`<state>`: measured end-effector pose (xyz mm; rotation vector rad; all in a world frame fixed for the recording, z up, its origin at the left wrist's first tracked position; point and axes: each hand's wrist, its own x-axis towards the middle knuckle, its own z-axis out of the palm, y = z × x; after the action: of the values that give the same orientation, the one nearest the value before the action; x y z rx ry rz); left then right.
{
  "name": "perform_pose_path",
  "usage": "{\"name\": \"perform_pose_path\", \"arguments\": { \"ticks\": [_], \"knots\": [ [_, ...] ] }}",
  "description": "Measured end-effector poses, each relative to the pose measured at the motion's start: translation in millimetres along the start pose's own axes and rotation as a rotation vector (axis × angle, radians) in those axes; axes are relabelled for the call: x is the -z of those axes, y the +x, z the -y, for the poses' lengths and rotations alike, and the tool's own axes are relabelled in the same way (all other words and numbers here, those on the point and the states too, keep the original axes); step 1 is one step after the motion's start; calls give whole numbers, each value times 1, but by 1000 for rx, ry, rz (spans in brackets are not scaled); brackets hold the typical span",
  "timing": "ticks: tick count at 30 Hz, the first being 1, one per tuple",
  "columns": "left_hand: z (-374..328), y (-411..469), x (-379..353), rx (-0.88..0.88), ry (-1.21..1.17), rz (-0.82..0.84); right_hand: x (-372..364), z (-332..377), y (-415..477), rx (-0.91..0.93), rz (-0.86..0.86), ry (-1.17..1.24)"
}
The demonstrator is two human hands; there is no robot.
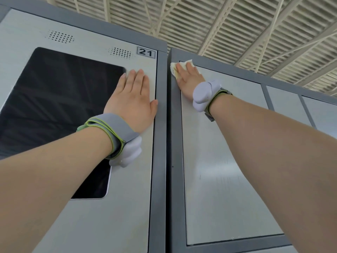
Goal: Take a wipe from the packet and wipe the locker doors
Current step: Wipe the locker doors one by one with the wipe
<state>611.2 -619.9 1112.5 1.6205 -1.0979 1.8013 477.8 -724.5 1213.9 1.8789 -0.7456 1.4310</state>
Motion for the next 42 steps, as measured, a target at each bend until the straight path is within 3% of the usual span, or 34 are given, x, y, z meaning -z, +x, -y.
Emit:
{"name": "perform_pose_path", "arguments": {
  "ticks": [8,15,24,34,42],
  "knots": [
    [0,0,-1,-1,-26,-4,-7,-7,-47,165,-3,52],
    [-1,1,-1,-1,-11,-15,-7,-10,-95,237,134,130],
    [-1,-1,-1,7,-40,-24,-13,-19,-40,-32,32,77],
    [0,0,0,11,-32,-13,-17,-13,-104,234,81,126],
    [-1,0,-1,25,-34,-6,-14,-52,-40,-32,-7,114]
  ]
}}
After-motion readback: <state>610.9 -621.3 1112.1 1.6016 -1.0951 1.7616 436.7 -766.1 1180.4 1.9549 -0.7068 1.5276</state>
